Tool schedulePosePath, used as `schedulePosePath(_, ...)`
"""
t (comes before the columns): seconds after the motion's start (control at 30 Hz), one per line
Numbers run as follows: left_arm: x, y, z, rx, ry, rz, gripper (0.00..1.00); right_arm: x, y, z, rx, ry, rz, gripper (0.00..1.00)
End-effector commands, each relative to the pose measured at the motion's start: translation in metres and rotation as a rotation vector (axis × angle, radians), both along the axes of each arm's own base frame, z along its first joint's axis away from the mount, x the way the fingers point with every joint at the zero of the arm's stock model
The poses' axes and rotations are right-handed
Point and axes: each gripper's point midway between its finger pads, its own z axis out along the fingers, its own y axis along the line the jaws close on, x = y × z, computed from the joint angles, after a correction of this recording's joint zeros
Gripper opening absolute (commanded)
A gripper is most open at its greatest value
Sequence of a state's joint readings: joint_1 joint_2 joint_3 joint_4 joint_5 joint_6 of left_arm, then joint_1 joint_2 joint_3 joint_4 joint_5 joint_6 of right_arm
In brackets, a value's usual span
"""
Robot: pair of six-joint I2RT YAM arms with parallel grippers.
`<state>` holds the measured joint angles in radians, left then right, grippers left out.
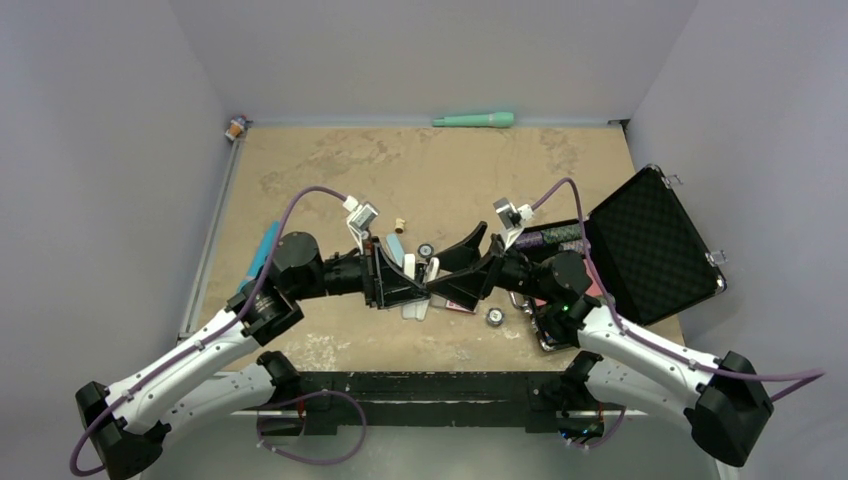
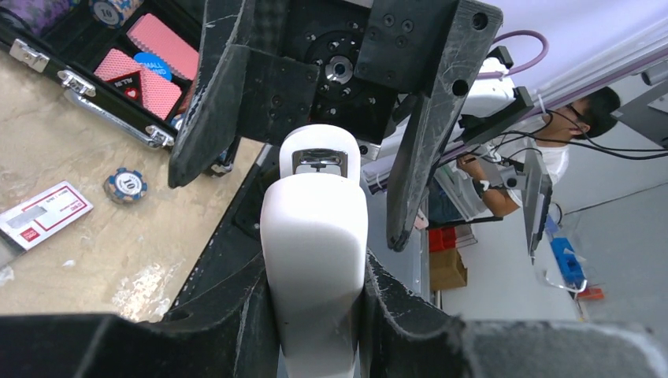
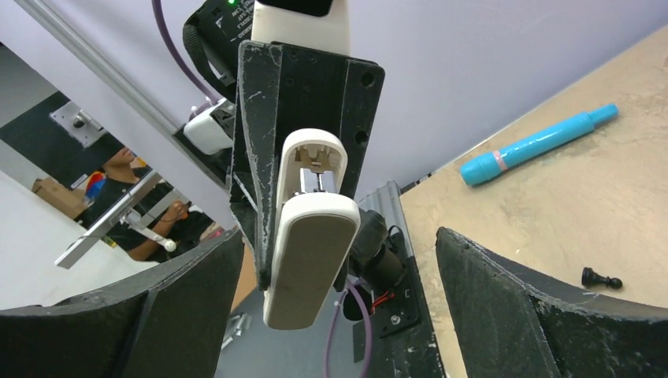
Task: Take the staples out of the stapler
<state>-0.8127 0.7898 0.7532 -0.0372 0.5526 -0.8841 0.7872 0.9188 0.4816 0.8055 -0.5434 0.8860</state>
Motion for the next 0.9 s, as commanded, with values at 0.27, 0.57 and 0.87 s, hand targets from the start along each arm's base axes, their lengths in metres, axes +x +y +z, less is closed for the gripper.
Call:
schedulePosePath(0.27, -0.004, -0.004, 0.022, -0.103, -0.027, -0.039, 0.0, -0.01, 0.011, 0.05, 0.109, -0.119, 0.027, 0.87)
schedulePosePath(0.57, -0.004, -0.003, 0.025, -0.125, -0.035, -0.027, 0.0, -0.005, 0.015, 0.054, 0.151, -0.088, 0.005, 0.68)
schedulePosePath(0.87, -0.004, -0.001, 0.024, -0.135, -0.037, -0.021, 0.0, 0.002, 0.019, 0.044, 0.15, -0.041, -0.012, 0.46)
